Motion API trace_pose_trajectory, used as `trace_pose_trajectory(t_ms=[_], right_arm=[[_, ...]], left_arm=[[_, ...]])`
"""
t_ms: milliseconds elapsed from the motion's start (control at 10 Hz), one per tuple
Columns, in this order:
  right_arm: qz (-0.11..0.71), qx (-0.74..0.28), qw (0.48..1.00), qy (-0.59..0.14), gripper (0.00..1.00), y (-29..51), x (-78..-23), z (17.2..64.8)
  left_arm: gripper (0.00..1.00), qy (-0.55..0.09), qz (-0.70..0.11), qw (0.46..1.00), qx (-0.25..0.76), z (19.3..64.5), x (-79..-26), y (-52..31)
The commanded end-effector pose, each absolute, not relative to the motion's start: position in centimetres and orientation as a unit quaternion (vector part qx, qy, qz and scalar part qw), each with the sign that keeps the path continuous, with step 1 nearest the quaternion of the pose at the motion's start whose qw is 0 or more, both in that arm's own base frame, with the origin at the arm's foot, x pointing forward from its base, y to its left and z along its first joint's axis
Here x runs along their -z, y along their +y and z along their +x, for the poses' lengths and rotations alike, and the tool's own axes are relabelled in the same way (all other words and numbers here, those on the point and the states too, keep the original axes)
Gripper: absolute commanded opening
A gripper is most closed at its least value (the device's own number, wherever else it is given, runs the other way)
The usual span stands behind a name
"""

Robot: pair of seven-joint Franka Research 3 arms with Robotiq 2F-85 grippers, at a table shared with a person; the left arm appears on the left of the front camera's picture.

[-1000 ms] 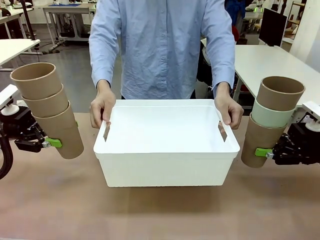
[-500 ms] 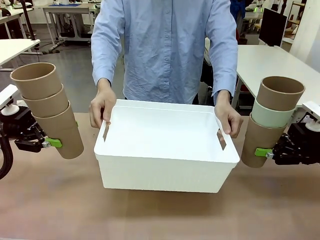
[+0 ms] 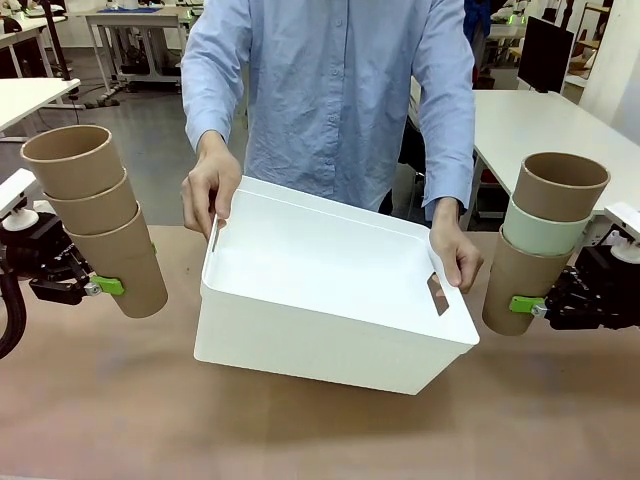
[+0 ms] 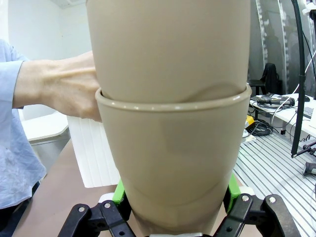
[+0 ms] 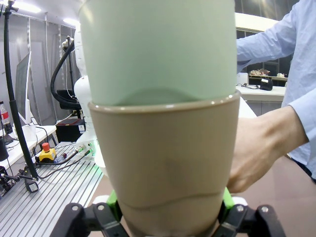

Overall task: Stack the cups and store them in the basket.
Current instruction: Place the stack of Reusable plastic cups into the Pantry Basket.

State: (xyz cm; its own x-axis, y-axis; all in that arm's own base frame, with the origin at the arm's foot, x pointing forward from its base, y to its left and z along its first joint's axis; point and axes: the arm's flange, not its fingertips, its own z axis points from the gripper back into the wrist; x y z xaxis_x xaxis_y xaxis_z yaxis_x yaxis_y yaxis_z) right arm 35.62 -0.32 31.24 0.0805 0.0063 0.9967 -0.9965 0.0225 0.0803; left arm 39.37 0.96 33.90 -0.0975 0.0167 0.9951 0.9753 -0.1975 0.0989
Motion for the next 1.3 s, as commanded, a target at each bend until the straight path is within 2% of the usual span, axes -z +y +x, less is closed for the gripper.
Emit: trace_pose_trajectory(t_ms=[0,200,600,900,1200], right_arm=[[0.509,-0.474,0.525,-0.49,0.84,-0.3,-31.7,35.8],[0.512,-0.476,0.527,-0.483,0.85,-0.3,-31.2,35.6],[0.464,-0.479,0.569,-0.481,0.85,0.4,-41.3,32.7],[0.36,-0.525,0.632,-0.443,0.85,6.2,-46.6,29.7],[0.271,-0.555,0.681,-0.392,0.85,13.8,-47.9,29.1]], left_arm=[[0.85,-0.477,-0.523,0.414,0.572,39.3,-34.2,0.9],[0.85,-0.477,-0.523,0.414,0.572,39.3,-34.2,0.9],[0.85,-0.477,-0.523,0.414,0.572,39.3,-34.2,0.9],[0.85,-0.477,-0.523,0.414,0.572,39.3,-34.2,0.9],[0.85,-0.477,-0.523,0.414,0.572,39.3,-34.2,0.9]])
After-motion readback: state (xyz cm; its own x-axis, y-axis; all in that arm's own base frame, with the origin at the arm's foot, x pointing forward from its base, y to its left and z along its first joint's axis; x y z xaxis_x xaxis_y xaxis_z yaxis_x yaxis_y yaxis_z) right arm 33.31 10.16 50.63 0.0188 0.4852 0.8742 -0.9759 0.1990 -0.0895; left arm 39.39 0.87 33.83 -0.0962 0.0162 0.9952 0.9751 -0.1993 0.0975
